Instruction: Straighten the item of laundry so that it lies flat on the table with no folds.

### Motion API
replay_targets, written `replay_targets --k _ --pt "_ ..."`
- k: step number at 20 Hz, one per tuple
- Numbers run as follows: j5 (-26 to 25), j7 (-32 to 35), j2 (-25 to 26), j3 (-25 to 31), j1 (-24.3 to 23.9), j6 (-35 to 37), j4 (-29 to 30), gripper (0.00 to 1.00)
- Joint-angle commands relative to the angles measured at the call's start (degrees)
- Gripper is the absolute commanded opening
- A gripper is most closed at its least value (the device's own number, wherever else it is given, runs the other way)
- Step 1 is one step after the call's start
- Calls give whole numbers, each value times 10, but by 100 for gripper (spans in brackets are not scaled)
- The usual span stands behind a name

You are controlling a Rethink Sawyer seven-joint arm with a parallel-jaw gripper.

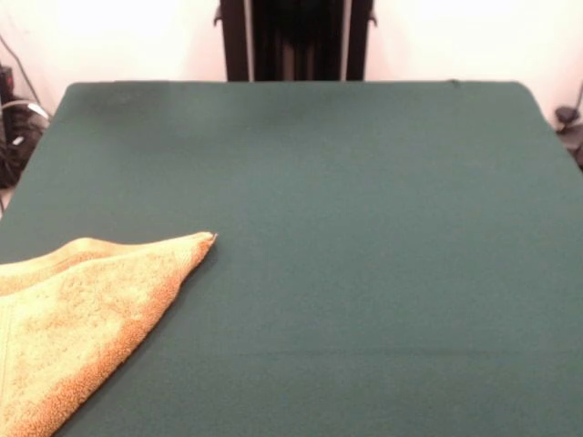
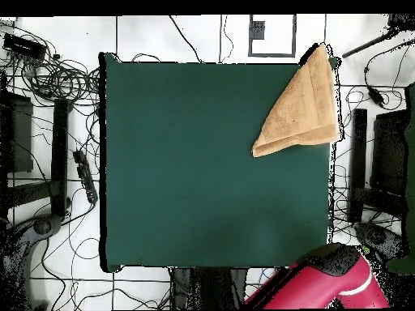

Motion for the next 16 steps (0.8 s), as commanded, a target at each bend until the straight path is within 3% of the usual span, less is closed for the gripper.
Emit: replay_targets --k 1,4,8,16 --pt "-29 -128 147 67 -27 5 -187 0" --pt "-53 -218 198 87 -60 -27 -218 0" --pt "-69 -273 258 95 -83 -55 -233 0" --pt "-130 -355 407 -9 -159 -122 -291 0"
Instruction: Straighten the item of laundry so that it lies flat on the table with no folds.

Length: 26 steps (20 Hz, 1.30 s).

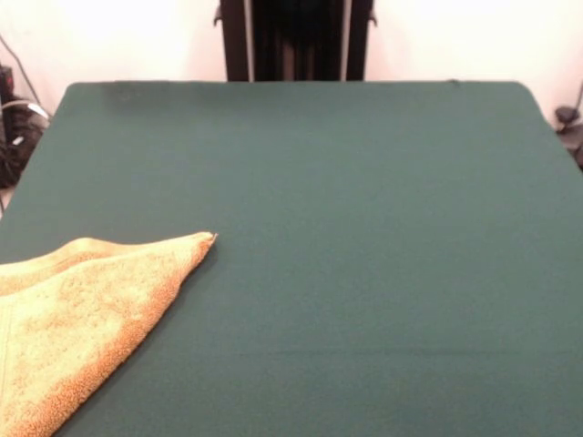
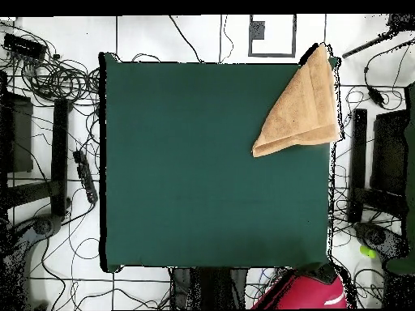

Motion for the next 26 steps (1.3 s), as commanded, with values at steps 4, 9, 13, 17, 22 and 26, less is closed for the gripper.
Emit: replay_targets --k 4,9,13,17,22,26 --pt "-56 -318 247 -52 -70 -20 -207 0" --pt "-71 -295 254 -72 -59 -35 -205 0" --pt "-72 -282 244 -77 -57 -33 -201 0" --pt "-70 -261 231 -78 -41 -37 -198 0" --pt "-75 -207 205 -74 11 -46 -180 0" --pt "-91 -176 179 -72 43 -45 -168 0"
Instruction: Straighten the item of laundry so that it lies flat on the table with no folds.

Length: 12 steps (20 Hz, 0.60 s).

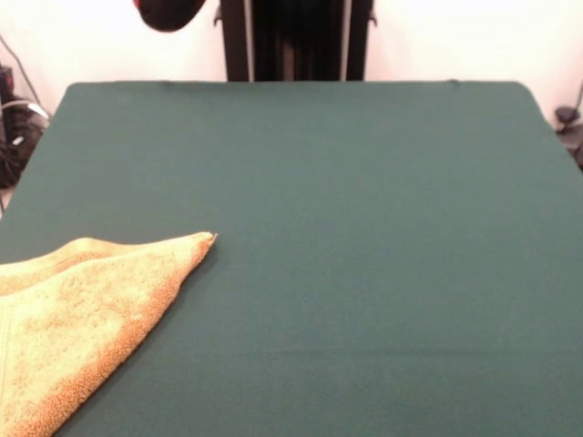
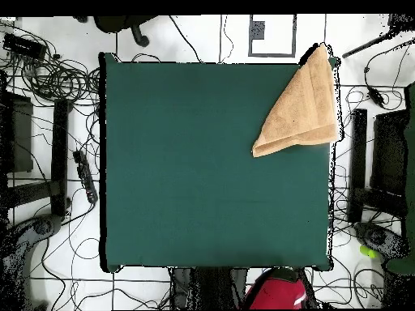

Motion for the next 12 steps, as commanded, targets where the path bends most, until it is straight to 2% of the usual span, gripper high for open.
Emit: replay_targets --k 1,6,12 --pt "5 -17 -6 -8 81 43 -78 0" --pt "-51 -14 -11 -31 113 39 -74 0" --pt "-112 8 -39 -60 158 36 -49 0"
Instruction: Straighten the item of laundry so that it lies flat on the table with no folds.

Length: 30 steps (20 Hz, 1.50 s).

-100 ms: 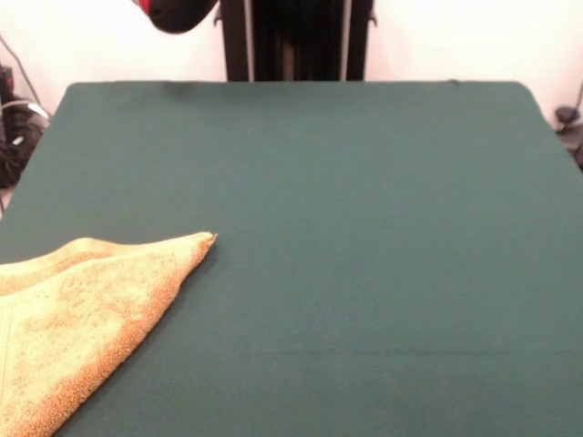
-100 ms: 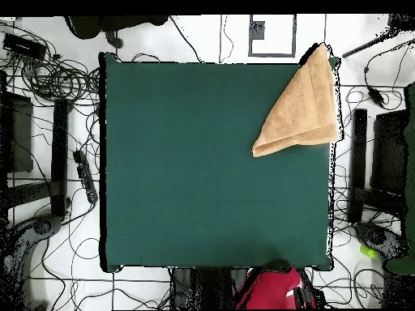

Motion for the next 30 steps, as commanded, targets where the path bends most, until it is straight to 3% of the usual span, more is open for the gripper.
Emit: replay_targets --k 1,9,23,30 --pt "-58 11 -2 -54 71 33 -40 0" --pt "-145 49 -46 -86 143 -18 22 0" --pt "-256 75 -95 -107 217 -45 103 0" --pt "-266 75 -131 -93 245 -73 142 0"
